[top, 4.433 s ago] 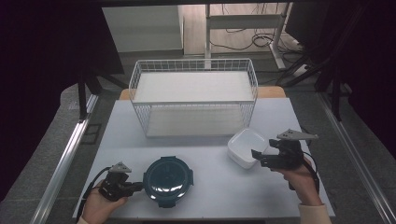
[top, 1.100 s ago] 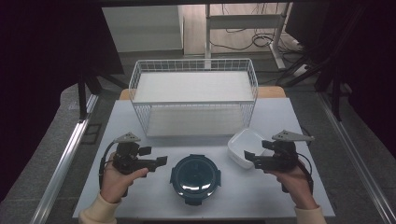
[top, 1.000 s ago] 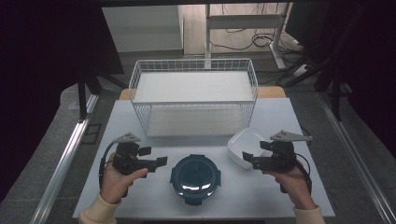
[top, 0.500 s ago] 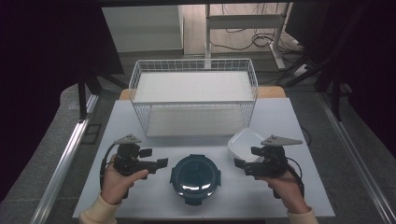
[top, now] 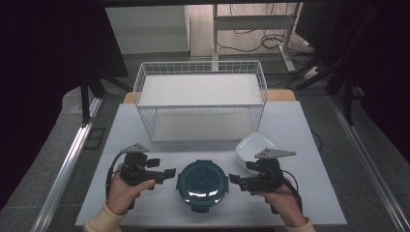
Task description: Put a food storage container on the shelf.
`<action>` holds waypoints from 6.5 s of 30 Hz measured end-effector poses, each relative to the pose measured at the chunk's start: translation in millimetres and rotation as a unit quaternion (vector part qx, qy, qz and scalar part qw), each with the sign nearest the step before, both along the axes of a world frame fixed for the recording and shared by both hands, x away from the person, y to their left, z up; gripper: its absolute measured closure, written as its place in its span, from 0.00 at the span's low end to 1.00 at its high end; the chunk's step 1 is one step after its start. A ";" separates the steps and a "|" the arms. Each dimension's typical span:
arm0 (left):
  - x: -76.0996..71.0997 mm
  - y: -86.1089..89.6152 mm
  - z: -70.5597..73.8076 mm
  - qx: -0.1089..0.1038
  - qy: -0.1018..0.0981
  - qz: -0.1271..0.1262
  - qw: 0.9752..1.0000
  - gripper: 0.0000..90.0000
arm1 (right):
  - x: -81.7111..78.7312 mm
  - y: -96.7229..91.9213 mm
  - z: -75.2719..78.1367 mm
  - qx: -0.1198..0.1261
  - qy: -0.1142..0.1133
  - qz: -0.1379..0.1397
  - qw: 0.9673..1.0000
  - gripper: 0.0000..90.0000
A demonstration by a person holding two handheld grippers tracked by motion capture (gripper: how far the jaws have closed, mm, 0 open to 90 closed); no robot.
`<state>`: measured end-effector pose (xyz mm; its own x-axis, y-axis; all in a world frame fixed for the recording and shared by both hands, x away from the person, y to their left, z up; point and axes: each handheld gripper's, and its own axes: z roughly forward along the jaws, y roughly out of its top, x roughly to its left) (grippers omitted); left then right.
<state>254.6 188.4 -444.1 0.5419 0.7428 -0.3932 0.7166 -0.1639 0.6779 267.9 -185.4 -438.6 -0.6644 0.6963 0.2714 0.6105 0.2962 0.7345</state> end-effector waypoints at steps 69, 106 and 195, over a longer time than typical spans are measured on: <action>10.7 -27.6 -64.2 -0.101 0.158 -0.033 0.982 0.37 | 4.4 31.2 -69.5 0.132 0.227 -0.060 0.963 0.34; 1.5 -24.1 -41.7 -0.108 0.112 -0.022 0.988 0.49 | -0.1 28.7 -44.3 0.131 0.155 -0.049 0.978 0.43; 67.6 -23.4 65.8 -0.109 0.039 -0.027 0.993 0.49 | 69.2 29.4 65.2 0.124 0.084 -0.023 0.988 0.43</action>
